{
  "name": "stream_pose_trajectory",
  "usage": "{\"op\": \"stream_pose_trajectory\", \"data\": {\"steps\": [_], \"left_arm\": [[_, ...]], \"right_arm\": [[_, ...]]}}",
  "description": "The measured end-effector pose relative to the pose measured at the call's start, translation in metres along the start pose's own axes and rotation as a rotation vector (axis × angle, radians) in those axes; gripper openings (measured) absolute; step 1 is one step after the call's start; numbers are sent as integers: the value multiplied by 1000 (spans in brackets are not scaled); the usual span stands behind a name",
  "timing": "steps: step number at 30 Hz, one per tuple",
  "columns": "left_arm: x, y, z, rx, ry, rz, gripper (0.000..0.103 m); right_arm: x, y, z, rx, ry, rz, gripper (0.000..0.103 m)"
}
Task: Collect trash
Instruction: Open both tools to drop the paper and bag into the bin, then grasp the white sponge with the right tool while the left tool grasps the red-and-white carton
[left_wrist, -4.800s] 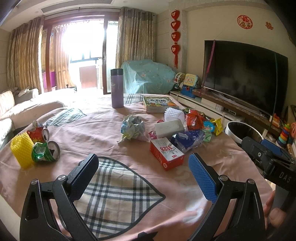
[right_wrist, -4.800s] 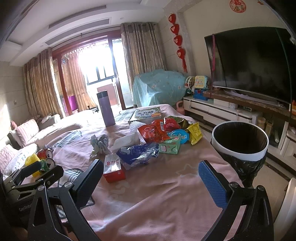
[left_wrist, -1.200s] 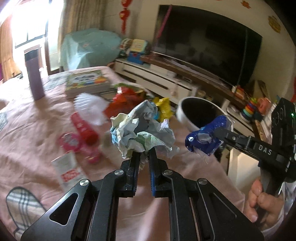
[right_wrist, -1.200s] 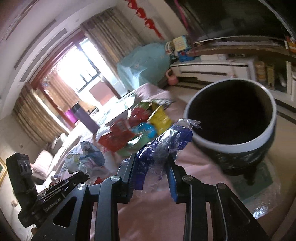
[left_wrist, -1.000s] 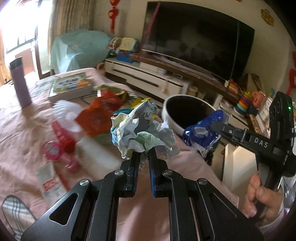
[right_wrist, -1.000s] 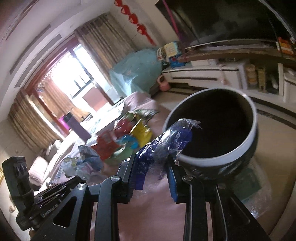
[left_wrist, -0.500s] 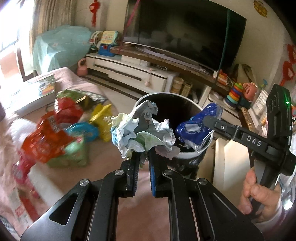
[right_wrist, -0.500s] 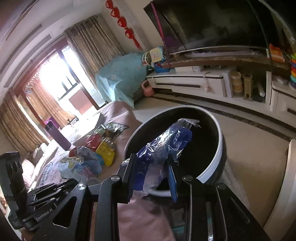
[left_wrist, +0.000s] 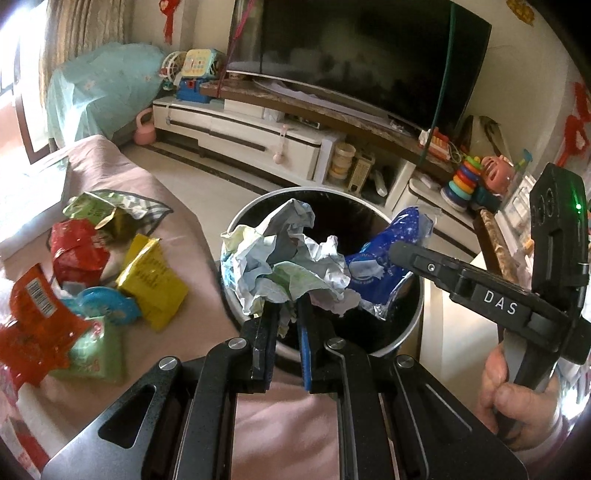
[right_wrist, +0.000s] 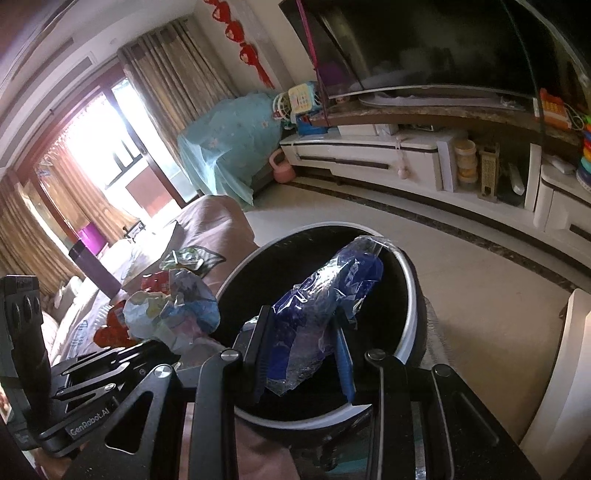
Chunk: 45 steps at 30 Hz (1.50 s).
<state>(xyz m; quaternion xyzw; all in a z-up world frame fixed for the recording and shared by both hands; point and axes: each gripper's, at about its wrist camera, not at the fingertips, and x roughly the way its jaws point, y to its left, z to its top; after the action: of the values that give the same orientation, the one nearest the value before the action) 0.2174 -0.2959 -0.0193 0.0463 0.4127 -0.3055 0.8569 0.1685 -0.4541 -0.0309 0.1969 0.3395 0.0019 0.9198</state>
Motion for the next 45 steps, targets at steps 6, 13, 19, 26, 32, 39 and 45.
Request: {"op": "stream_pose_trajectory", "data": {"steps": [6,13,19,26,32,39,45], "left_arm": [[7,2,1,-19,16,6,36],[-13,12,-12,-36,-14,35,57],[-42,25,-39,-58,-47,84,70],[-74,53,-77,-127,-67,155,75],[-100,73,-112,-177,-97,231,76],[-127,108,-143,-275,-106,293,76],[-149,133,-163,-340,-126,328,76]], "right_arm": [[8,-8,5,3,39,2,41],[3,-9,6,15,28,20,68],[-8,7,-6,20,-24,58,89],[-14,40,-37,-4,-37,101,92],[-13,64,-64,4,-12,172,93],[-9,100,-85,-63,15,221,93],[-2,128,-100,-123,54,256,93]]}}
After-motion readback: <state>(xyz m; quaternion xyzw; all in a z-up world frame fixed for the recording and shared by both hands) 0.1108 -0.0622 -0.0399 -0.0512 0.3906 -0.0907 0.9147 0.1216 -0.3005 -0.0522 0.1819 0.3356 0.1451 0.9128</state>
